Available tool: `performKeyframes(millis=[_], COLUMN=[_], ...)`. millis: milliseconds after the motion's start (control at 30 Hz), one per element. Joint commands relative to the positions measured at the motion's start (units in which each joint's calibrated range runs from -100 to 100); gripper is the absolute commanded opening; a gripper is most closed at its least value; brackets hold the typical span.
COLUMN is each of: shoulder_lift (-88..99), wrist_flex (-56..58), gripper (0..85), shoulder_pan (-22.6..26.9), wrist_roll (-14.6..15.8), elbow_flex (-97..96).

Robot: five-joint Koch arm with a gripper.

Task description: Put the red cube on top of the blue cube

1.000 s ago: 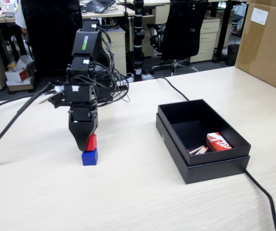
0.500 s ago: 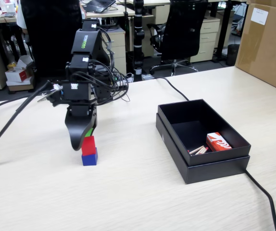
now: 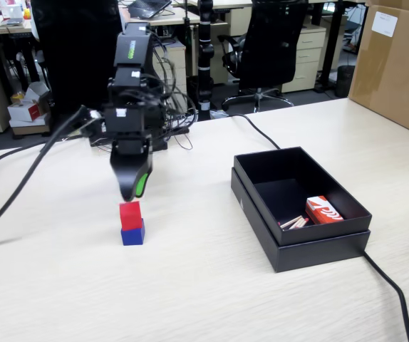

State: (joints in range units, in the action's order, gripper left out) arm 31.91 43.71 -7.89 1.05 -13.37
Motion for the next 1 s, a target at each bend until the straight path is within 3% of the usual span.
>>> performKeyframes(millis=[0,300,600,767,967], shoulder_lift=[10.26,31.26,49.50,55.70,59.71], wrist_flex=[-1.94,-9.80,-25.44,-39.95,-47.55], gripper=[49.5,48.8,48.5,47.6,47.5], shoulder_pan=[2.25,7.47,8.25,8.40,8.45], wrist_roll=[0.39,1.86,1.17,0.63,0.78], elbow_flex=[-1.50,-20.35,-47.64,-62.96,-73.84])
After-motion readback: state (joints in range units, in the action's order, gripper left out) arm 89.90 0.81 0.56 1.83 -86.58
